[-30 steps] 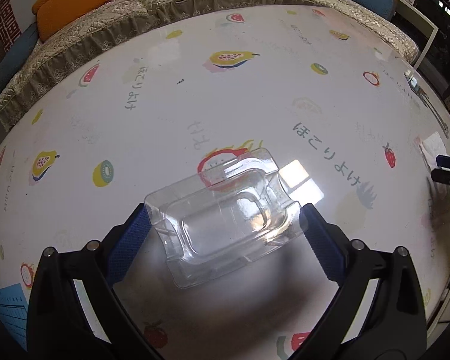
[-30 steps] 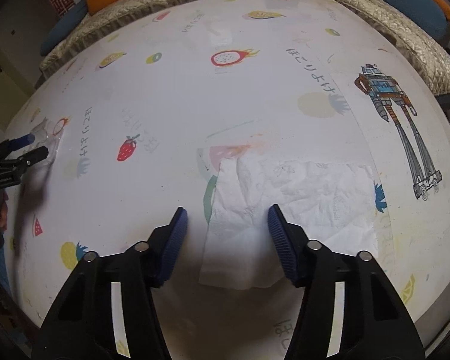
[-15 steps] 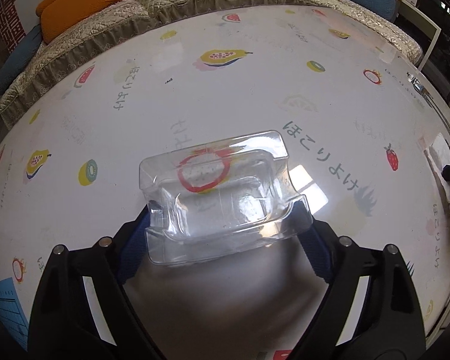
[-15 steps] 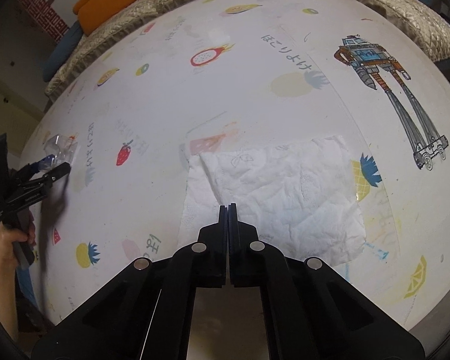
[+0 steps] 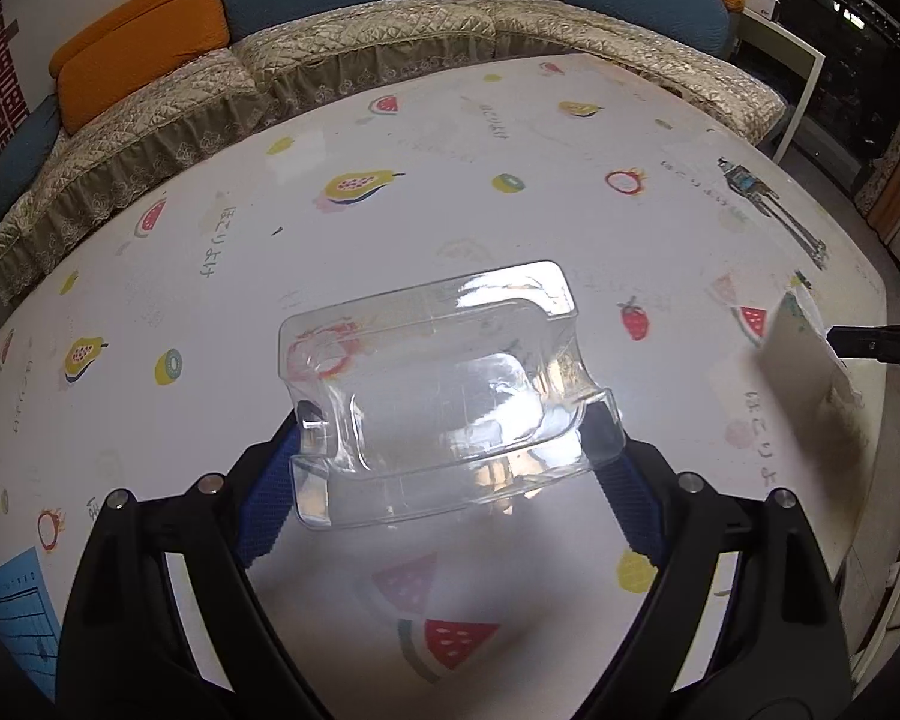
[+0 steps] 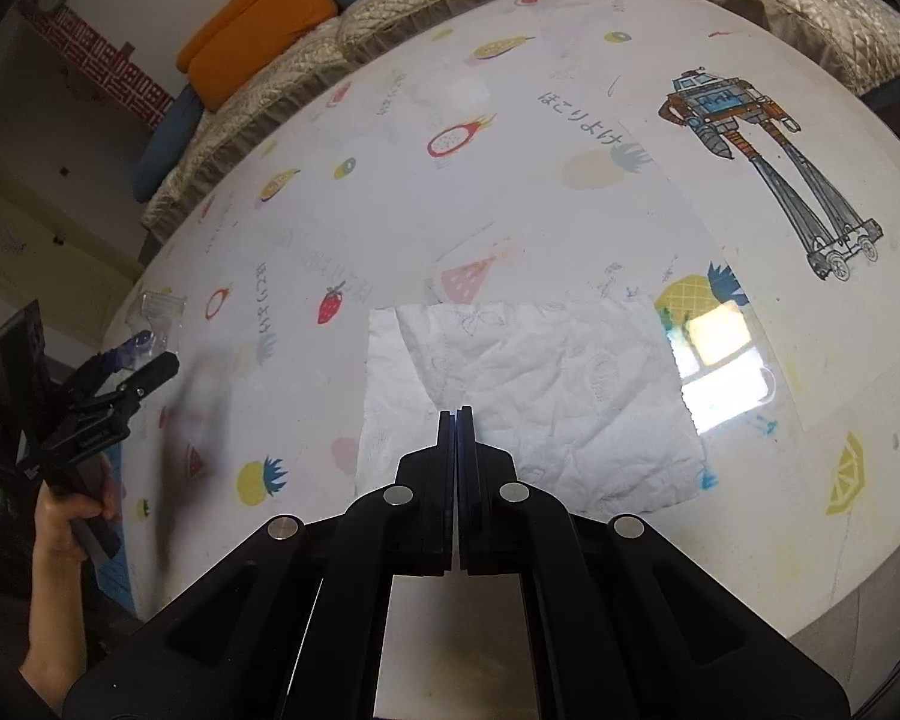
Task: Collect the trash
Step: 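Grasp the crumpled white paper with the right gripper while the left grasps the clear plastic tray, then carry the white paper and clear plastic tray over the bin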
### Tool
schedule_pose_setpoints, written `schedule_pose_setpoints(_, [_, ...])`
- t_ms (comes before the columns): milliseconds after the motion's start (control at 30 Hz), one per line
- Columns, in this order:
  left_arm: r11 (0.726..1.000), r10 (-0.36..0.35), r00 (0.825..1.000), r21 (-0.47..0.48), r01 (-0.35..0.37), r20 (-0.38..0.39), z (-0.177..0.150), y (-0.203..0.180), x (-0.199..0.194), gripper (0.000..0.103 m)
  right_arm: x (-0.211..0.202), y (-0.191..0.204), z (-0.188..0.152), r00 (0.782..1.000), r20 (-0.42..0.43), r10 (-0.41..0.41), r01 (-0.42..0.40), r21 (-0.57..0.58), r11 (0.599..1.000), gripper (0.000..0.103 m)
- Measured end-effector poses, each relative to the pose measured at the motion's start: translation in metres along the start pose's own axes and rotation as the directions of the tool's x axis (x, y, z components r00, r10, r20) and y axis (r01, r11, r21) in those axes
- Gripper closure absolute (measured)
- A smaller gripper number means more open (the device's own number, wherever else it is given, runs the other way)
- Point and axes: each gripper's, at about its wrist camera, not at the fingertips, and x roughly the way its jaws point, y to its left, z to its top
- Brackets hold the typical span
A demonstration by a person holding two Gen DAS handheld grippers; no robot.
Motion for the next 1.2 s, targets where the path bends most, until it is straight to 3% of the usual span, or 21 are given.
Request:
schedule_pose_setpoints(300, [0.991, -0.107, 0.994, 0.085, 0.106, 0.016, -0.013, -0.098, -0.042, 0.017, -0.096, -0.018, -0.045, 0.994, 0.09, 0.058, -0.062, 0.032, 0.998, 0.102])
schedule_pose_setpoints(633, [0.938, -0.259, 0.966, 0.233, 0.258, -0.026, -0.054, -0.246, -0.07, 0.017, -0.184, -0.082, -0.15, 0.986, 0.157, 0.046, -0.067, 0.132, 0.989, 0.102])
schedule_pose_setpoints(900, [0.872, -0.311, 0.941, 0.355, 0.338, -0.133, -0.11, -0.346, -0.064, 0.017, -0.2, -0.142, -0.243, 0.989, 0.148, 0.025, -0.065, 0.269, 0.961, 0.101])
schedule_pose_setpoints(1200, [0.821, -0.298, 0.914, 0.415, 0.393, -0.275, -0.178, -0.403, -0.032, 0.017, -0.185, -0.187, -0.325, 0.995, 0.095, 0.025, -0.06, 0.392, 0.918, 0.101])
